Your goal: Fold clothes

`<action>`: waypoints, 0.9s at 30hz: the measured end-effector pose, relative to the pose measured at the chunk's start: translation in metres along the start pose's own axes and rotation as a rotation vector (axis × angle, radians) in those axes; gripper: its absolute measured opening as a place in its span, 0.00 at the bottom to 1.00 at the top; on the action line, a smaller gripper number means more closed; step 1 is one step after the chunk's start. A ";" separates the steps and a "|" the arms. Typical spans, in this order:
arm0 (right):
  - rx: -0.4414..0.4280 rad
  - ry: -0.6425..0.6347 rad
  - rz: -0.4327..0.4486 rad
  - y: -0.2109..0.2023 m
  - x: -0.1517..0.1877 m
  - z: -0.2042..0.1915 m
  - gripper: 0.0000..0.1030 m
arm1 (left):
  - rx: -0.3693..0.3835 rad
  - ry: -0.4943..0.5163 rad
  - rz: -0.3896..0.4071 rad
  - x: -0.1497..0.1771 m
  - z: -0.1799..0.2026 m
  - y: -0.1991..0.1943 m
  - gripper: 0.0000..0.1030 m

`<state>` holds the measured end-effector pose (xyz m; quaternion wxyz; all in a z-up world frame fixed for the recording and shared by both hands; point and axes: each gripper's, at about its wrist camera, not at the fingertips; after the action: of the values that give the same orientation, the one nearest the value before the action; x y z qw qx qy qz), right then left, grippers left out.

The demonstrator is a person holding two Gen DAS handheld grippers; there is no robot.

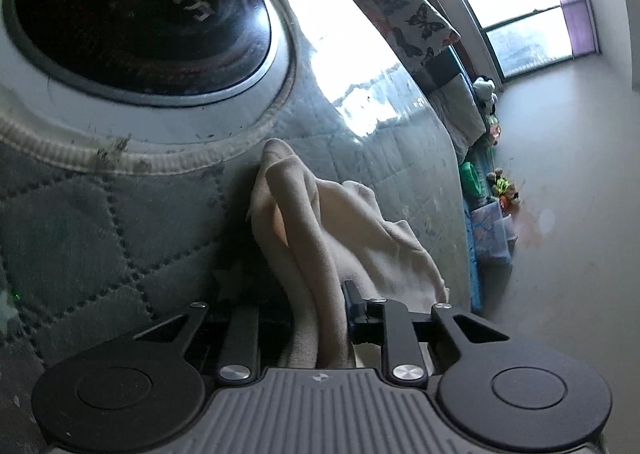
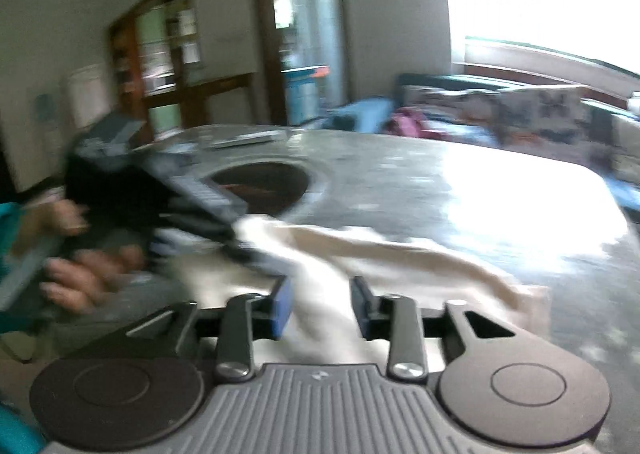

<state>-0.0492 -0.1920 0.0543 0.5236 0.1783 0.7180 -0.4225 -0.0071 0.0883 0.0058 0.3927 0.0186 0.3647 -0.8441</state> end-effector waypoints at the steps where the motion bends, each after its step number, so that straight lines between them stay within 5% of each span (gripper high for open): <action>1: 0.042 0.015 0.002 -0.002 0.001 0.011 0.36 | -0.003 0.007 0.001 0.000 0.001 0.000 0.23; 4: 0.154 0.088 -0.005 -0.002 0.005 0.049 0.36 | -0.012 0.030 0.006 0.000 0.003 0.000 0.23; 12: 0.252 0.291 -0.036 0.013 0.028 0.120 0.36 | -0.048 0.094 0.026 -0.001 0.010 0.000 0.23; 16: 0.211 0.343 -0.043 0.007 0.040 0.123 0.35 | -0.057 0.112 0.026 -0.004 0.012 0.002 0.23; 18: 0.207 0.340 -0.039 0.009 0.041 0.119 0.18 | -0.066 0.134 0.028 -0.004 0.015 0.003 0.23; 20: 0.208 0.333 -0.026 0.008 0.041 0.114 0.11 | -0.080 0.169 0.032 -0.003 0.020 0.004 0.23; 27: 0.262 0.268 0.044 -0.020 0.025 0.110 0.09 | -0.049 0.245 0.034 -0.006 0.046 0.012 0.16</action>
<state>-0.0067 -0.2956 0.0293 0.4050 0.3152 0.7160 -0.4732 0.0165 0.0580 0.0346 0.3598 0.1183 0.4300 -0.8196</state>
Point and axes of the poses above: each gripper's, at about its wrist camera, not at the fingertips, and y roughly the way its jaws point, z to its right, x to its underside, and after that the axes turned 7 degrees about z, right-handed
